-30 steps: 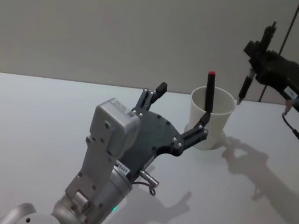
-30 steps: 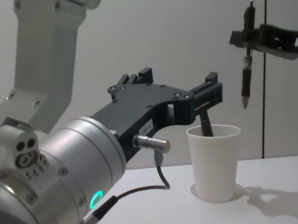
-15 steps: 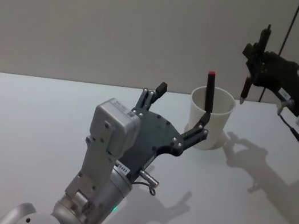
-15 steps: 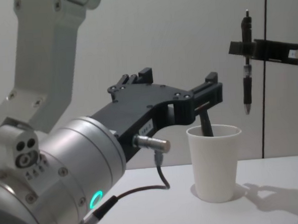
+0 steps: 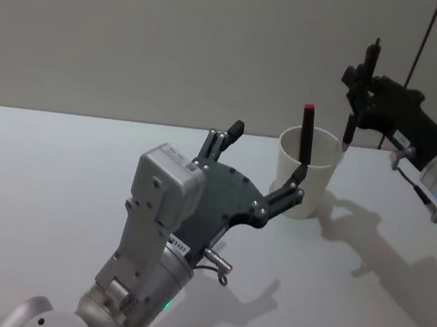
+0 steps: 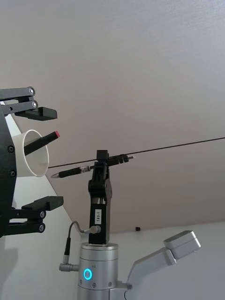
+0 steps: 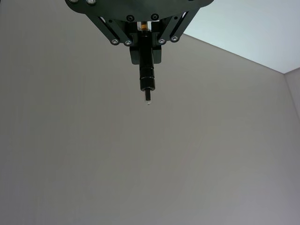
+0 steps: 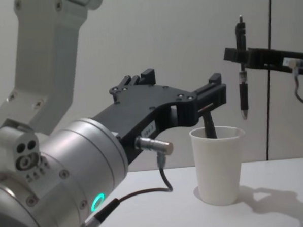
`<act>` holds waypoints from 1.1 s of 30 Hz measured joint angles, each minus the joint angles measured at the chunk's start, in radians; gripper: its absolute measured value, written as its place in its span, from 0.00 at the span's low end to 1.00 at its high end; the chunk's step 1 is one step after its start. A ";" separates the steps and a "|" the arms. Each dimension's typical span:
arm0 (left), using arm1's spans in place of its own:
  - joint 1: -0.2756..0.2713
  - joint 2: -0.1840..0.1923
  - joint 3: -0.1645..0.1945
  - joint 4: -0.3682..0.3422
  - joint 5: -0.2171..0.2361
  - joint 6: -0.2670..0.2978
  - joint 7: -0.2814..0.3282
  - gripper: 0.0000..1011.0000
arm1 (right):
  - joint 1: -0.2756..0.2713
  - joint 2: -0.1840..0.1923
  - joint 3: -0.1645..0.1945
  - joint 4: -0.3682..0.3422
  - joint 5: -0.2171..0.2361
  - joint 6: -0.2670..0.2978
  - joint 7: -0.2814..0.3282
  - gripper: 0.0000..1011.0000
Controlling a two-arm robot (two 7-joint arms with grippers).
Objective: Place the pen into the pen holder.
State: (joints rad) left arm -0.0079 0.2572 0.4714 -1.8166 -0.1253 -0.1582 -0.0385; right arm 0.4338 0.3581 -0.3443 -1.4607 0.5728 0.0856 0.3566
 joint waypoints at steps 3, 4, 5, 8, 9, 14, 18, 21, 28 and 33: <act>0.000 0.000 0.000 0.000 0.000 0.000 0.000 0.99 | 0.009 -0.008 -0.005 0.019 -0.016 -0.011 0.010 0.13; 0.000 0.000 0.000 0.000 0.000 0.000 0.000 0.99 | 0.011 -0.010 -0.006 0.024 -0.020 -0.014 0.012 0.13; 0.000 0.000 0.000 0.000 0.000 0.000 0.000 0.99 | 0.014 -0.012 -0.007 0.029 -0.024 -0.017 0.015 0.13; 0.000 0.000 0.000 0.000 0.000 0.000 0.000 0.99 | 0.024 -0.021 -0.012 0.052 -0.035 -0.027 0.024 0.13; 0.000 0.000 0.000 0.000 0.000 0.000 0.000 0.99 | 0.029 -0.026 -0.014 0.064 -0.039 -0.031 0.029 0.13; 0.000 0.000 0.000 0.000 0.000 0.000 0.000 0.99 | 0.048 -0.042 -0.020 0.106 -0.047 -0.044 0.045 0.13; 0.000 0.000 0.000 0.000 0.000 0.000 0.000 0.99 | 0.061 -0.053 -0.023 0.138 -0.050 -0.054 0.058 0.13; 0.000 0.000 0.000 0.000 0.000 0.000 0.000 0.99 | 0.071 -0.061 -0.026 0.162 -0.051 -0.061 0.066 0.13; 0.000 0.000 0.000 0.000 0.000 0.000 0.000 0.99 | 0.083 -0.071 -0.029 0.189 -0.053 -0.070 0.076 0.27; 0.000 0.000 0.000 0.000 0.000 0.000 0.000 0.99 | 0.088 -0.075 -0.030 0.201 -0.054 -0.074 0.081 0.40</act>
State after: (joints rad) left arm -0.0079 0.2571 0.4714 -1.8166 -0.1254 -0.1582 -0.0385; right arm 0.5222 0.2827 -0.3747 -1.2594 0.5191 0.0118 0.4375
